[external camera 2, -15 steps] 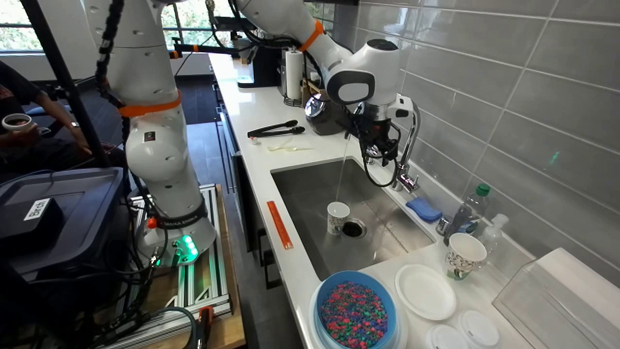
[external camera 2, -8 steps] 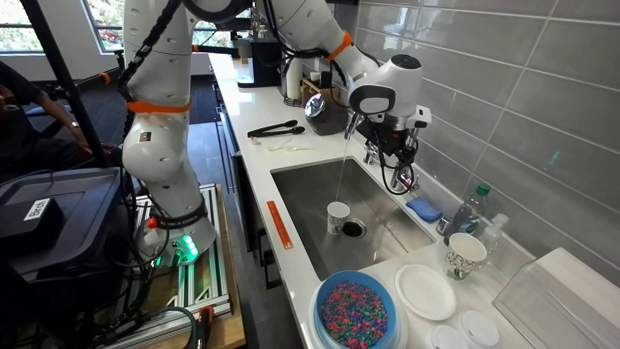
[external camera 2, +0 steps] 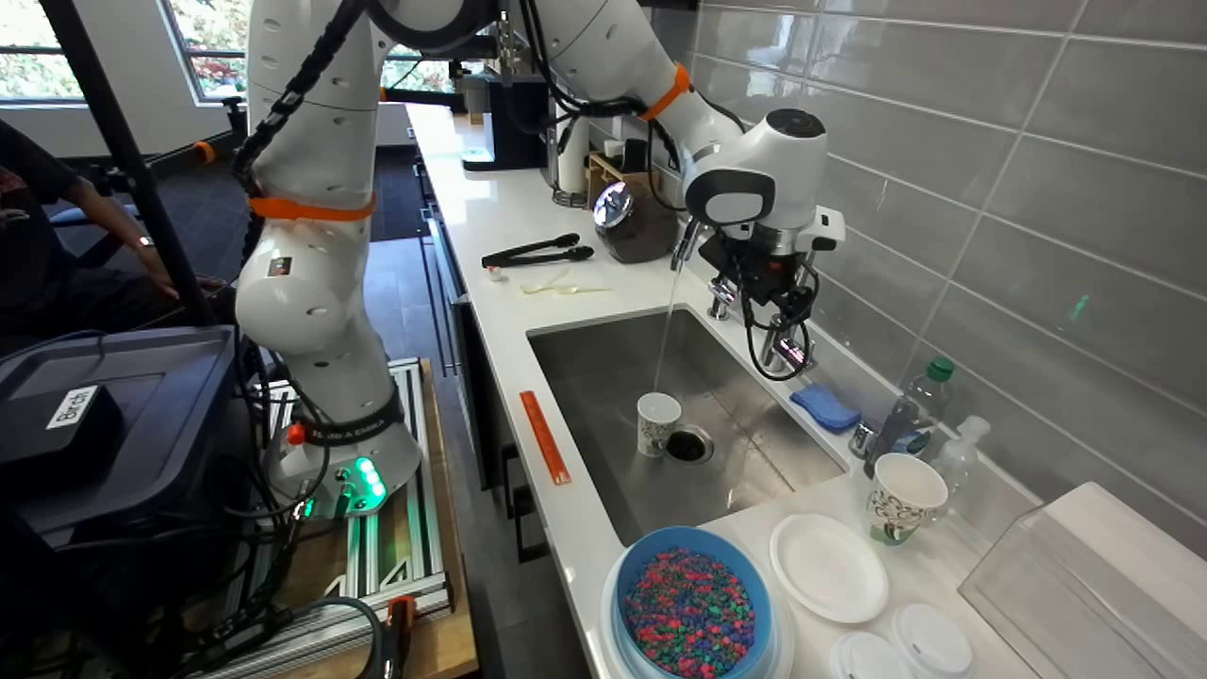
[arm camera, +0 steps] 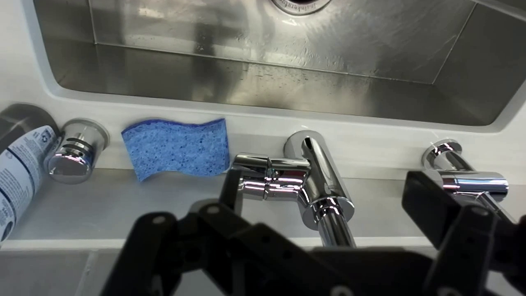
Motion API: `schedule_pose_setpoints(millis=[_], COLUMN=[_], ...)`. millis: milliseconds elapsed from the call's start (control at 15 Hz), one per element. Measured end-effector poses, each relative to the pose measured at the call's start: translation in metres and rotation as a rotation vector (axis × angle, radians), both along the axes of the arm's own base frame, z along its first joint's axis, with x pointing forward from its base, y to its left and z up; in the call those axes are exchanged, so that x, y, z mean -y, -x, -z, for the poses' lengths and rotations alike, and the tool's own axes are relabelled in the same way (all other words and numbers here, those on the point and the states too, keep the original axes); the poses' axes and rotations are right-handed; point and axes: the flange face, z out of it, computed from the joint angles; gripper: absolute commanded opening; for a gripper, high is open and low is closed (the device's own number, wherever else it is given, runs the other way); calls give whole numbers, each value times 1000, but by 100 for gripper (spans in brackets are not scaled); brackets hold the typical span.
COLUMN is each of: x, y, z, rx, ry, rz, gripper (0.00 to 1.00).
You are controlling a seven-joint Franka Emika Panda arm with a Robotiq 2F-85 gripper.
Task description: Close the faucet.
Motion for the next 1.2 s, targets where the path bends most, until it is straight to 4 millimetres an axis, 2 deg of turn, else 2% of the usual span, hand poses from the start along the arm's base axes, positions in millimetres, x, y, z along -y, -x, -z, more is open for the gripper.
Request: schedule_pose_setpoints(millis=[267, 733, 1067, 1200], x=[6, 18, 26, 26], y=[-18, -55, -72, -78], z=[11, 41, 60, 63], rx=[41, 53, 55, 60], ry=[-28, -91, -122, -134], rz=[44, 85, 98, 100], gripper=[100, 100, 100, 89])
